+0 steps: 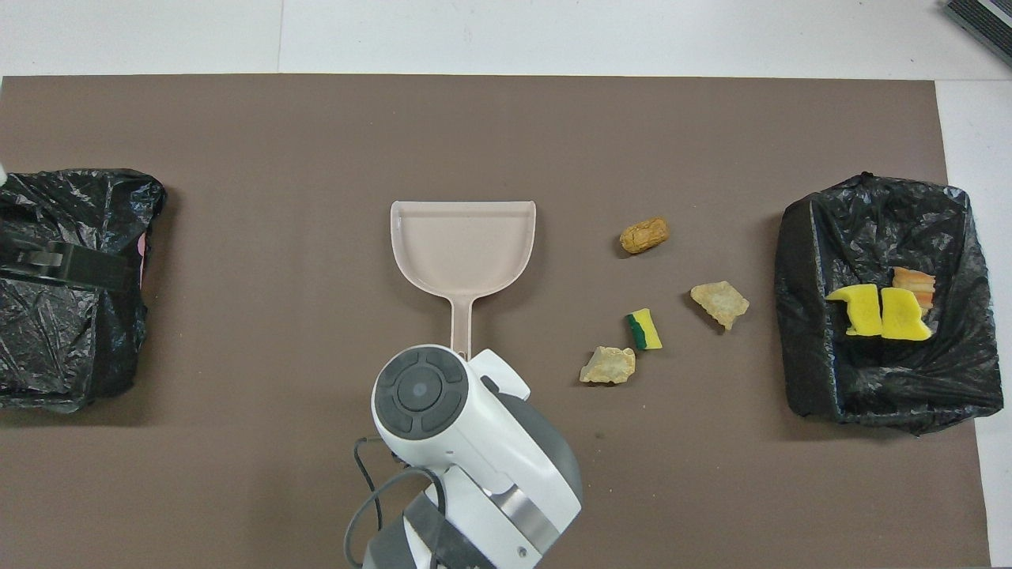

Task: Sweep and dump trash in bin

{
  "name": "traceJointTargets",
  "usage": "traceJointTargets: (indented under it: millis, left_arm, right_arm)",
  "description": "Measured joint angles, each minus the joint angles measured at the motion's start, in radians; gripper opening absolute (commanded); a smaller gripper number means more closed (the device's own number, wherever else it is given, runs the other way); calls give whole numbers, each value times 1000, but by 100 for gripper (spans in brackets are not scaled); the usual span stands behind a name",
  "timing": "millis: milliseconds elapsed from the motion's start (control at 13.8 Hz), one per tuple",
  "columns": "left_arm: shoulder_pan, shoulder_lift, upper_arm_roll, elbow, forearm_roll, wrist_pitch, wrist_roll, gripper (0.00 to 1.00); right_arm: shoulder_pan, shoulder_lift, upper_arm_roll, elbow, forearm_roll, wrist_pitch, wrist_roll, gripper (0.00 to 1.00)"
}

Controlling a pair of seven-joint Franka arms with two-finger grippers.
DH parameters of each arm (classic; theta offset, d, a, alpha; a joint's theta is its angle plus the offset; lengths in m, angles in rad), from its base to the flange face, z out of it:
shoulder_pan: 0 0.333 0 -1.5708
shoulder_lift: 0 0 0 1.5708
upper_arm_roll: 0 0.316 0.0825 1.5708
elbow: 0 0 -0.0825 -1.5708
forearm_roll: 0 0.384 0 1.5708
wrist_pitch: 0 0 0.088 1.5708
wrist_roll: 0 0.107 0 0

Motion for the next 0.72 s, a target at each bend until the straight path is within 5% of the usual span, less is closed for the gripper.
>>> traceJointTargets:
  millis: [361,723]
  left_arm:
    - [-138,28,-5,-129,0,201,-144,100]
    - [-248,97,-5,-196,0,314,-208,100]
  right_arm:
    - [97,-132,1,-317,81,296,16,100]
    - [179,-153,2,-375,96,311,63,100]
